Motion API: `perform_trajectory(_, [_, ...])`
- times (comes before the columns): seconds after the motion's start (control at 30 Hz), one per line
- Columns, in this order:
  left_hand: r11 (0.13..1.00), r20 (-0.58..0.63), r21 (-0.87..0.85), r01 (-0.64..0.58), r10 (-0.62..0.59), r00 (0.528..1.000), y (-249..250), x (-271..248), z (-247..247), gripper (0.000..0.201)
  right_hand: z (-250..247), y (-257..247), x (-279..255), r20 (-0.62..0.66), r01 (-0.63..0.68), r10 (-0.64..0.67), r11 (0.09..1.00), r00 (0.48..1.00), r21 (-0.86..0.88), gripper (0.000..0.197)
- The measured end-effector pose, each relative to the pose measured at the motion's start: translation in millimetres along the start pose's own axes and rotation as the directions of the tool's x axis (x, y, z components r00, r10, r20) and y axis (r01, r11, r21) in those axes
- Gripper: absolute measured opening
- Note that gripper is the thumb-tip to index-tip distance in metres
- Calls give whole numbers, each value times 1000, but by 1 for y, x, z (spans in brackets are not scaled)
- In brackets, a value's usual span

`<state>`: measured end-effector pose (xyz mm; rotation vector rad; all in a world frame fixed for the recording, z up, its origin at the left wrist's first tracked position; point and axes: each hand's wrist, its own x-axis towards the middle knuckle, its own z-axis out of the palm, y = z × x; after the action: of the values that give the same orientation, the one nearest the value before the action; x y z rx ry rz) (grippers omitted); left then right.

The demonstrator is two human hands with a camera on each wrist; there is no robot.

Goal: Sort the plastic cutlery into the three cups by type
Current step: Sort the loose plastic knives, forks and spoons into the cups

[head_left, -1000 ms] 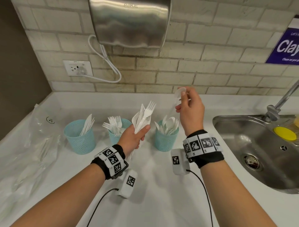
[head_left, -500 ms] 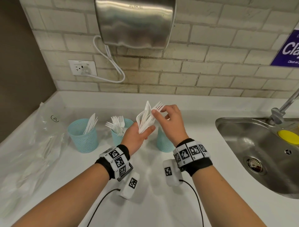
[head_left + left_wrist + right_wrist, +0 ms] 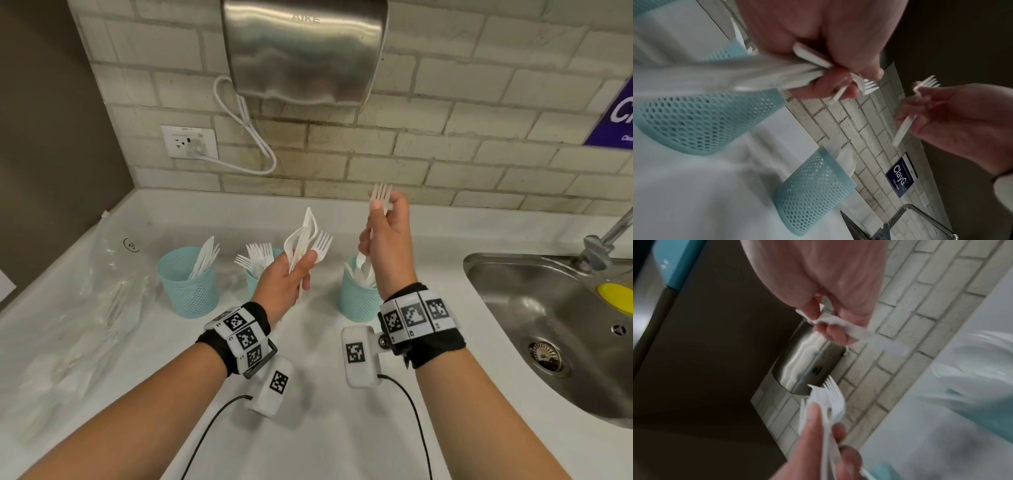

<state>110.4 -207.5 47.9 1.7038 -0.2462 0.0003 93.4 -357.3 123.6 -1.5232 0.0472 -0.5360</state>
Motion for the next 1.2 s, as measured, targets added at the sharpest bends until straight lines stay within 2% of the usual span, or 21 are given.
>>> perform_trajectory(0.1, [996,26,-89,20,-18,999,6,-6,-2,35,6,22,-13,129,-226,234,971,964,-71,29])
perform_trajectory(0.2, [991,51,-129,32,-26,998,13,-11,-3,32,15,32,-29,234,-309,328,944,915,-113,25])
perform_trajectory(0.3, [991,58,-132,38,-30,998,14,-15,-7,32,22,29,-31,232,-298,309,951,922,-81,16])
perform_trajectory(0.4, [996,14,-90,18,-17,1000,11,-17,-18,28,26,16,-20,112,-245,243,970,963,1,9])
perform_trajectory(0.47, [998,-36,-60,10,-12,999,10,-18,-28,28,28,5,-13,80,-172,166,983,983,64,6])
perform_trajectory(0.53, [1000,-79,-29,5,-7,997,8,-19,-39,29,33,-3,-10,58,-106,99,986,993,131,8])
perform_trajectory(0.6, [1000,-99,2,5,-5,995,6,-21,-48,29,43,-3,-11,59,-89,82,988,995,129,18])
perform_trajectory(0.7, [997,-93,68,-26,32,995,6,-25,-58,29,63,7,-19,173,-175,166,984,971,35,40])
perform_trajectory(0.8, [991,-83,114,-69,79,993,9,-28,-65,29,81,11,-35,372,-253,240,967,897,-14,34])
perform_trajectory(0.87, [991,-92,112,-73,84,992,12,-29,-69,29,87,9,-40,408,-268,254,963,877,-23,25])
perform_trajectory(0.97, [999,-138,-9,-34,32,990,9,-29,-76,29,89,4,-31,332,-242,229,970,915,-2,30])
perform_trajectory(1.07, [997,-188,-80,21,-36,982,3,-25,-87,33,87,-2,-7,219,-158,146,987,965,37,19])
perform_trajectory(1.2, [992,-194,-107,62,-82,978,-5,-23,-96,42,88,20,17,169,-62,84,990,982,-129,26])
